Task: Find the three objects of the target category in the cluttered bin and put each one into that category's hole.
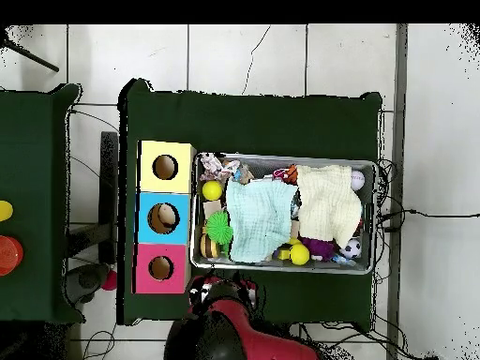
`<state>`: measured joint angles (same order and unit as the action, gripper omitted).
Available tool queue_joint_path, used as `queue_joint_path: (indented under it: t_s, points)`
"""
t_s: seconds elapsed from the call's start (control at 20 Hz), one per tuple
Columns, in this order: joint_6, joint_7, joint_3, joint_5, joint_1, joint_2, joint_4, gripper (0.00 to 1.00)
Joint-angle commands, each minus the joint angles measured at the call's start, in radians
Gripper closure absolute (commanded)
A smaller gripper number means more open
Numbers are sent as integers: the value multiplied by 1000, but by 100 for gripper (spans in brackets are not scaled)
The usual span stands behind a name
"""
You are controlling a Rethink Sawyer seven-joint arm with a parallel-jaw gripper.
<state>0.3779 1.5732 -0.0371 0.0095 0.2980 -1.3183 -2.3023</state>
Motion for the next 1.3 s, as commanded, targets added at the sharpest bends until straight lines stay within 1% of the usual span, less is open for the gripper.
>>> queue_joint_path:
  t_s: [0.05, 0.2, 0.3, 0.4, 0.5, 0.6, 0.75, 0.8, 0.9, 0.95, 1.05, 1.15, 1.25, 1.3]
  points:
    - [-239, 9, -120, -140, 114, 126, -75, 0]
    - [-301, 24, -91, -213, 132, 210, -19, 0]
    - [-347, 39, -82, -244, 147, 258, 7, 0]
    - [-384, 45, -96, -274, 176, 291, 23, 0]
    - [-389, 43, -124, -302, 213, 305, 33, 0]
    - [-391, 41, -136, -326, 245, 332, 52, 0]
    - [-427, 58, -142, -359, 273, 401, 67, 0]
    - [-453, 75, -129, -365, 266, 428, 68, 0]
    - [-492, 98, -74, -371, 221, 490, 86, 0]
    - [-527, 109, -46, -375, 197, 527, 93, 0]
    - [-642, 155, -19, -360, 173, 607, 99, 0]
    - [-704, 161, 45, -340, 115, 664, 125, 0]
    - [-652, 155, 47, -324, 105, 701, 139, 0]
    - [-678, 150, 55, -324, 96, 720, 146, 0]
